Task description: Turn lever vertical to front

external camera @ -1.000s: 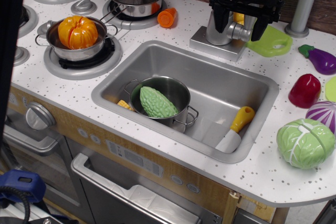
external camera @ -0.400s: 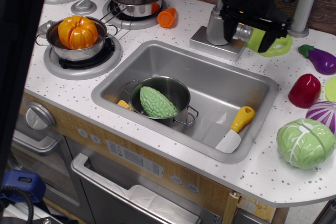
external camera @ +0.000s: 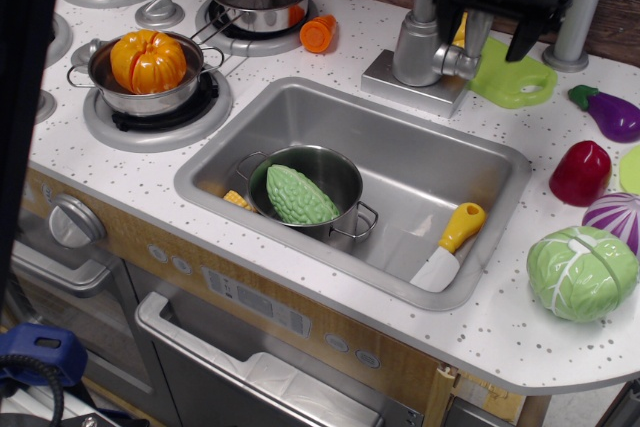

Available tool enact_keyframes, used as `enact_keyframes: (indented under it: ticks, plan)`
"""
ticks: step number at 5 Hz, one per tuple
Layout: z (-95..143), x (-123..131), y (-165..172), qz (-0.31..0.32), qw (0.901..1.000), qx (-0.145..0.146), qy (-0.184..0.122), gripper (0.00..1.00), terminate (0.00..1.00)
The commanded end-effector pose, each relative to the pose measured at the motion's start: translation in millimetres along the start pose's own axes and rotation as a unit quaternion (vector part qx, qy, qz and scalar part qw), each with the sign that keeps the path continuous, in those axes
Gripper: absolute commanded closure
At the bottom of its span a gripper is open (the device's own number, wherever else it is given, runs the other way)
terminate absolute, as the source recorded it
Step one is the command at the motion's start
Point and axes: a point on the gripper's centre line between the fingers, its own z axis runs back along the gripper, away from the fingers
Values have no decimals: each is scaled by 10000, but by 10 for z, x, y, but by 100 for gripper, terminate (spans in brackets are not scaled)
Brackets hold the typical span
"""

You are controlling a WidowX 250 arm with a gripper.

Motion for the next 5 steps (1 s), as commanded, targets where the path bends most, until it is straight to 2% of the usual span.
enact_keyframes:
  ticks: [1,2,3,5]
  plan:
    - [178,329,131,-83,9987,-43,-502,0,0]
    - [97,381,163,-105,9984,-150,-531,0,0]
    - [42,408,169,-57,9983,-148,-561,100,0]
    - [136,245,22,297,9989,-59,-356,100,0]
